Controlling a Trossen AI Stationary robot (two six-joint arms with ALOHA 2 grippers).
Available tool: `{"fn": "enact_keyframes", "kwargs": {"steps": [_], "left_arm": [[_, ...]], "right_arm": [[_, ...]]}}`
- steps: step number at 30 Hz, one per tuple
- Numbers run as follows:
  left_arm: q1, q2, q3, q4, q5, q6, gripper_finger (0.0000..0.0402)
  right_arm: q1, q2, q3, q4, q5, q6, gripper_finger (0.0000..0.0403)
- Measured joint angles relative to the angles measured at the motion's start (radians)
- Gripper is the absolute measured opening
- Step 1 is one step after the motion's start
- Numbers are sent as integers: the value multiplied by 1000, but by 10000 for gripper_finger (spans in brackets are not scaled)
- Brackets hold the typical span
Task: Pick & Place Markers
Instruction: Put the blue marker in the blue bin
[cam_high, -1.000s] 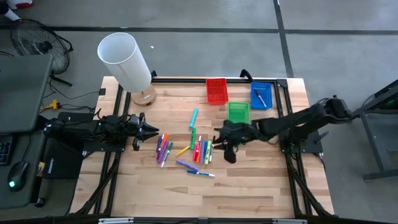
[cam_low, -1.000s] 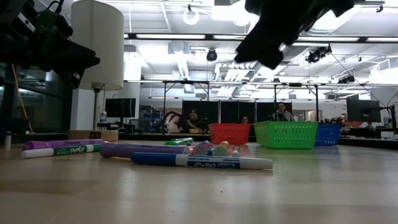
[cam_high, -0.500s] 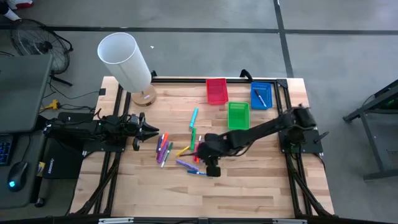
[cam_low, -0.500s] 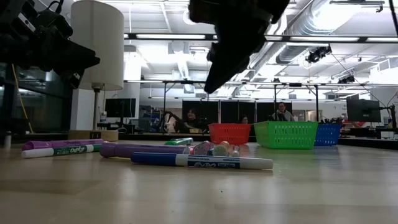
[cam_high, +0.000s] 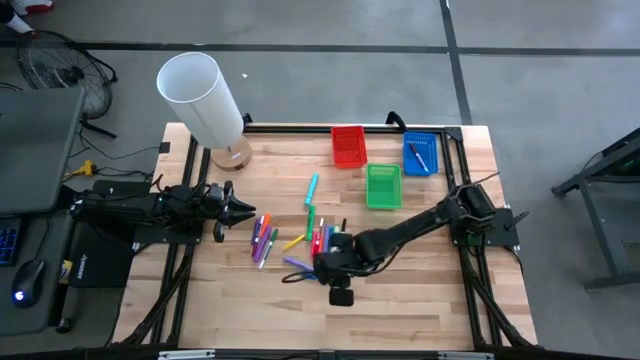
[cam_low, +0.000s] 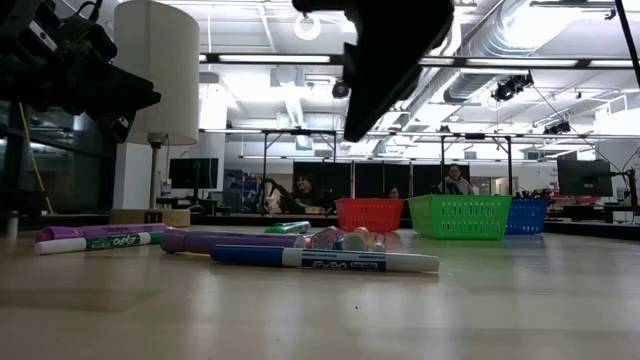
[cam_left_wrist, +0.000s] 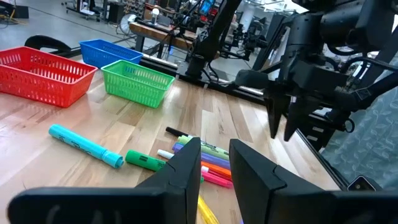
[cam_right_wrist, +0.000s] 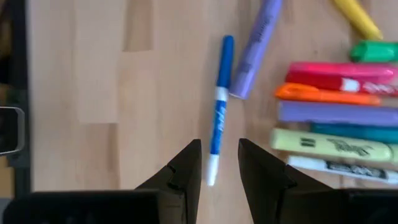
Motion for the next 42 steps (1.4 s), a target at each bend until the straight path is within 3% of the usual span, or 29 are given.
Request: {"fn": "enact_keyframes", "kwargs": {"steps": [5,12,19,42], "left_arm": [[0,0,0,0,0,0,83],[0,0,0,0,0,0,83],[0,0,0,0,0,0,83],[0,0,0,0,1,0,83]], "right_arm": [[5,16,0,1,24,1,94],[2,99,-1,-7,-46,3,94],[-5,101,-1,-19,-23,-6,94],[-29,155,-1,6,-113,44,94]]}}
